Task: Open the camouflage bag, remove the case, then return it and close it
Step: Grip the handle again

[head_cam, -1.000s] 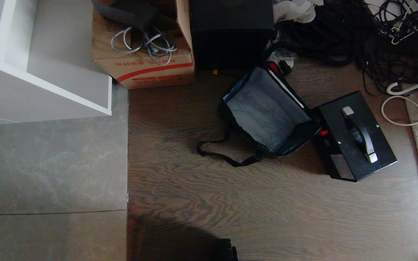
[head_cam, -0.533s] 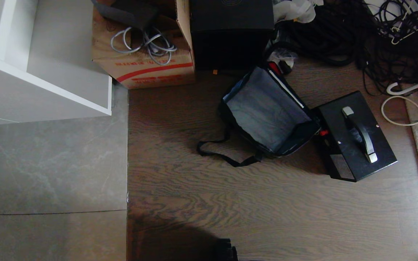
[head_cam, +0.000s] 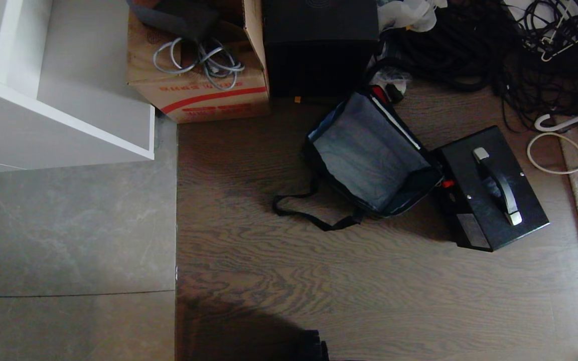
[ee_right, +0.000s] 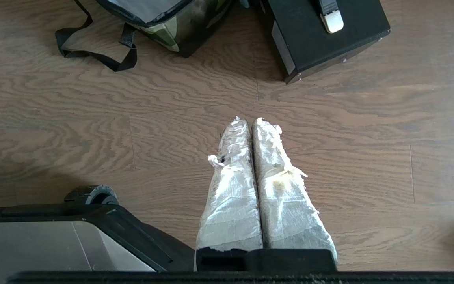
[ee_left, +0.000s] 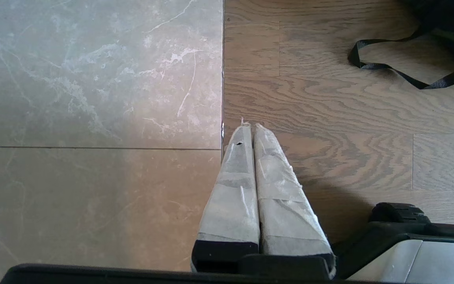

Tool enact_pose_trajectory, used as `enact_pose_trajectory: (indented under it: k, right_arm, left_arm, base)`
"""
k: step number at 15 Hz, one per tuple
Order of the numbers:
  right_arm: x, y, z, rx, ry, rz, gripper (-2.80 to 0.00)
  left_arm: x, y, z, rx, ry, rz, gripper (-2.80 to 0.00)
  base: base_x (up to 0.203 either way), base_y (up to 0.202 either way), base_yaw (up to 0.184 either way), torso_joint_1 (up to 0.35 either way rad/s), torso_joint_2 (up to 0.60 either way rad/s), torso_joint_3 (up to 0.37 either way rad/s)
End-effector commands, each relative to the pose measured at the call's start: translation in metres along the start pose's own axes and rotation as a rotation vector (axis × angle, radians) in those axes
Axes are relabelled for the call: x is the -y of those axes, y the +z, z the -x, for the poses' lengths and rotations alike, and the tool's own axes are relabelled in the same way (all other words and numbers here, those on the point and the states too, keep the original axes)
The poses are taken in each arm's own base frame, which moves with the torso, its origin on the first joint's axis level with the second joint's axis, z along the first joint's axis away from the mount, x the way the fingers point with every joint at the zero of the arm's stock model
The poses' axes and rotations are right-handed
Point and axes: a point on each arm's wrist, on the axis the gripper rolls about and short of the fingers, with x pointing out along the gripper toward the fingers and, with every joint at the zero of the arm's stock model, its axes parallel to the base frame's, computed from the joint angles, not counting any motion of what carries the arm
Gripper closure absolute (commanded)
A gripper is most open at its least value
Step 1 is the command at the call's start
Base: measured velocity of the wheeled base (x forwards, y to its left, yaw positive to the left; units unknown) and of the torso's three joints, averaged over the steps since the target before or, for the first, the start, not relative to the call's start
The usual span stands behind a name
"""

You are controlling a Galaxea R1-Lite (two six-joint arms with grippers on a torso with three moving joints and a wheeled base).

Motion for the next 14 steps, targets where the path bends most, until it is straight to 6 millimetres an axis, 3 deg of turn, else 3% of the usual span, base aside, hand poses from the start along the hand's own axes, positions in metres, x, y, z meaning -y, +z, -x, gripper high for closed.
enact_pose_trajectory:
  k: [1,14]
  right_arm:
    - [0.0000,-0.0002,-0.0005,-0.006,0.001,0.000,0.00]
    - [0.0000,-0.0003,-0.0005,-0.006,0.001,0.000,0.00]
  left_arm:
    - [0.0000,0.0000,0.0000,0.001,0.001,0.000,0.00]
    - [0.0000,0.0000,0.0000,0.001,0.001,0.000,0.00]
  base:
    - [0.000,0.000,0.000,0.000,0.00,0.000]
    - [0.000,0.000,0.000,0.000,0.00,0.000]
